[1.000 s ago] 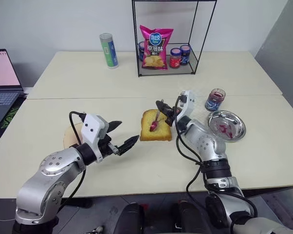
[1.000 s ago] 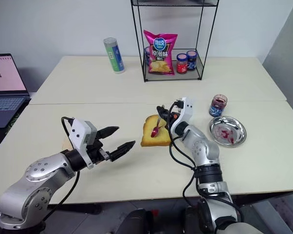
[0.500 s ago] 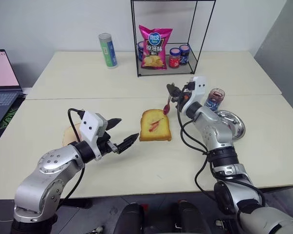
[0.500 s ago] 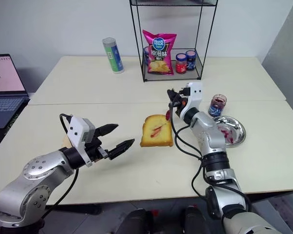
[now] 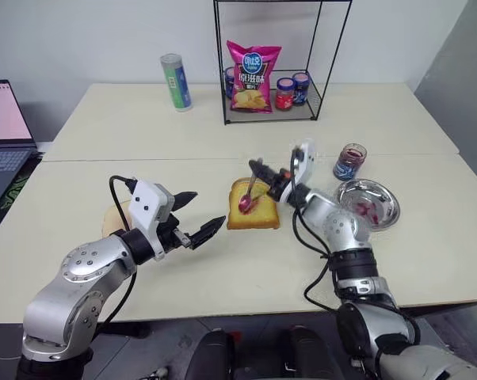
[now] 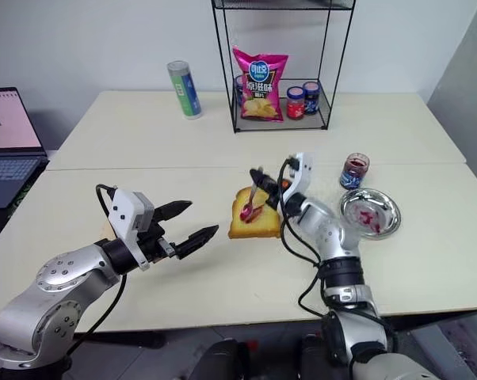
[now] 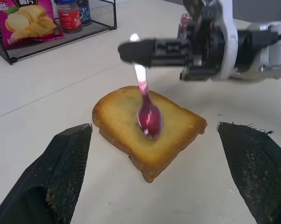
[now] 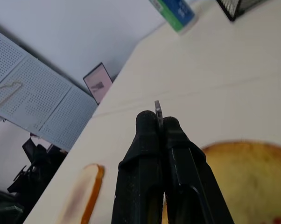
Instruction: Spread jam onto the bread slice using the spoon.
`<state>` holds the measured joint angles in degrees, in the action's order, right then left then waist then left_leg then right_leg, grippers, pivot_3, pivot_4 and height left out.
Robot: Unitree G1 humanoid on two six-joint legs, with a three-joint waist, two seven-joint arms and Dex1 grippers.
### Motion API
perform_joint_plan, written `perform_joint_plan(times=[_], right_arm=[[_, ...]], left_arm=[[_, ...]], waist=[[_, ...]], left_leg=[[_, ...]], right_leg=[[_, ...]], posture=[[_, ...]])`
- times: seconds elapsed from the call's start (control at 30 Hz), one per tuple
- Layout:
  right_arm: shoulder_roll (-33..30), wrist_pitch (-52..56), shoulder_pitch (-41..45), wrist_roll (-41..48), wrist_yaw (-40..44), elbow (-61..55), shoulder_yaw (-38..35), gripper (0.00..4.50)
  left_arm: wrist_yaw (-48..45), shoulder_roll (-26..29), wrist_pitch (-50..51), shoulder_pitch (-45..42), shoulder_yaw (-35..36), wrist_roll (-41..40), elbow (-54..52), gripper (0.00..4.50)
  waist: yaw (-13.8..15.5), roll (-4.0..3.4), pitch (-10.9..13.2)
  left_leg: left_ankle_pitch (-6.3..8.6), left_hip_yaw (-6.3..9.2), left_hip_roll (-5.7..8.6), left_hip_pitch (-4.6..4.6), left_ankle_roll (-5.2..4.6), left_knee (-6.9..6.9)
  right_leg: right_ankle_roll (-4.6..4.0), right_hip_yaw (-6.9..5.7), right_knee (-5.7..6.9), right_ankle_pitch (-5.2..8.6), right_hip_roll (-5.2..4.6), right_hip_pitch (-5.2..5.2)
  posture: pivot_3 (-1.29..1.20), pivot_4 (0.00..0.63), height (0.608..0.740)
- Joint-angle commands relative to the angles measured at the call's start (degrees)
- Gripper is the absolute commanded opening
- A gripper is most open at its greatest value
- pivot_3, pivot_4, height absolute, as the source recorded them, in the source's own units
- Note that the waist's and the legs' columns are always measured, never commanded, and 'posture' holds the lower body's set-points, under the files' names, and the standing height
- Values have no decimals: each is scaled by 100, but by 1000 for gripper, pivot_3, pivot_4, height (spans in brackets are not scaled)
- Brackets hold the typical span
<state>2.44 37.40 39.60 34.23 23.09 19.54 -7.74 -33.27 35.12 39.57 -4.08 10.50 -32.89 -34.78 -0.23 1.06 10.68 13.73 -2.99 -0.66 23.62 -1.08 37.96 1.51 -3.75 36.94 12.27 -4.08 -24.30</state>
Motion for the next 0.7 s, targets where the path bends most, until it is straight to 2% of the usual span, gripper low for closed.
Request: perform_joint_plan(times=[0.03, 0.43, 0.6, 0.7], right_arm=[[-52, -499, 113, -344, 176, 343, 129, 71], [-549, -2919, 1587, -1220, -208, 2915, -322, 71], [-542, -2905, 1894, -951, -34, 3031, -590, 71], [-433, -2110, 1739, -384, 396, 2355, -727, 71]], left_arm=[[-12, 66, -44, -9, 67, -62, -122, 4500], [-14, 42, -43, -168, -44, -62, -65, 4500], [-19, 44, -49, -218, -63, -59, -27, 4500], [-36, 67, -53, -162, -27, -75, -46, 4500]], waist=[[0, 0, 0], [8, 0, 0], [-3, 0, 0], [-5, -1, 1]], left_leg=[[0, 0, 1, 0, 0, 0], [0, -1, 4, 0, 0, 0], [0, -2, 0, 2, 0, -3], [0, -2, 0, 2, 0, -2]], right_leg=[[6, 0, -1, 3, 0, 0], [2, 1, -5, 0, 0, 2], [-1, 1, -2, -1, 1, -1], [-1, 1, -2, -1, 1, 0]], posture=[[0, 150, 740], [0, 150, 740], [0, 150, 740], [0, 150, 740]])
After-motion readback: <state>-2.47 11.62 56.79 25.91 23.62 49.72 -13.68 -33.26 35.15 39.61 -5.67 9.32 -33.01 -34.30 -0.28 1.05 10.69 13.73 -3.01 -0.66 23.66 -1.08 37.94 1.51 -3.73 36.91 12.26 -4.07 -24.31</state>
